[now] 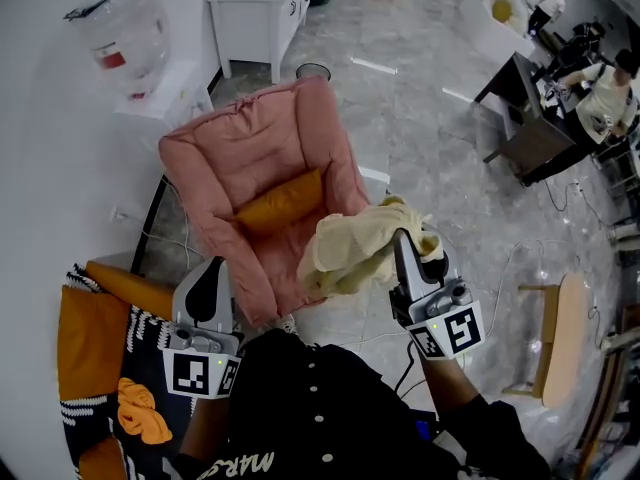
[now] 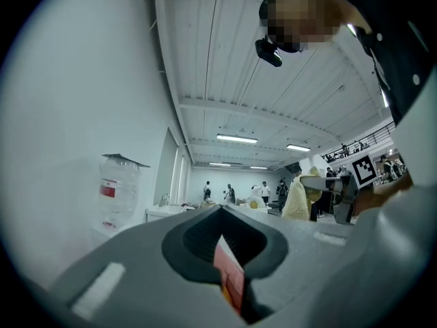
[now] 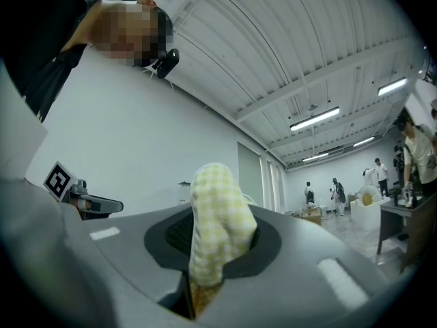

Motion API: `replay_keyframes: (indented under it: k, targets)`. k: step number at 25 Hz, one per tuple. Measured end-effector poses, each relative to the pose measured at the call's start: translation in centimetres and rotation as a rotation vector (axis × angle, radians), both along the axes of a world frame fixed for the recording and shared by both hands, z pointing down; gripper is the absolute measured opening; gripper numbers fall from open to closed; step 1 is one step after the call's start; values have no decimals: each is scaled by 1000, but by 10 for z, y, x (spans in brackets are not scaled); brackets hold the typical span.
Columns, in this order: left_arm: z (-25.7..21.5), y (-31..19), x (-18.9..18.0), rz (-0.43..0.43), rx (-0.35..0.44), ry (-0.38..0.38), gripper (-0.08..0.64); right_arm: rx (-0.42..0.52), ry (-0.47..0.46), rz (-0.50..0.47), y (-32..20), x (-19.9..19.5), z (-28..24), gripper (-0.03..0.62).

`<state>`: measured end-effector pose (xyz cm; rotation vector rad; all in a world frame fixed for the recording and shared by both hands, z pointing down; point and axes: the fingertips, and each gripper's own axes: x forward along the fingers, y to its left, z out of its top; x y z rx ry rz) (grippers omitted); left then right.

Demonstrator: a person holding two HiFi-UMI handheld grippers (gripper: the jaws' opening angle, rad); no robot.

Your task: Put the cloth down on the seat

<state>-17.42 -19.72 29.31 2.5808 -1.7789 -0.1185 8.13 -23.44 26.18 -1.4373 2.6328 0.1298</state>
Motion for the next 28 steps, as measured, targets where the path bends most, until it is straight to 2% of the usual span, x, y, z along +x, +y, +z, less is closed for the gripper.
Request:
replay_keyframes:
  k: [11,22,28]
  targets:
    - [12,-33,-7,57,-43,-4,1,-51,8,8,-31,-19,15,83]
    - [32,-42,-3,16,-128,10,1,-92,40,-73,-60,-40,33,83]
    - [27,-52,1,-13,-99,-12,1,-97,60,-123,-72,-51,46,83]
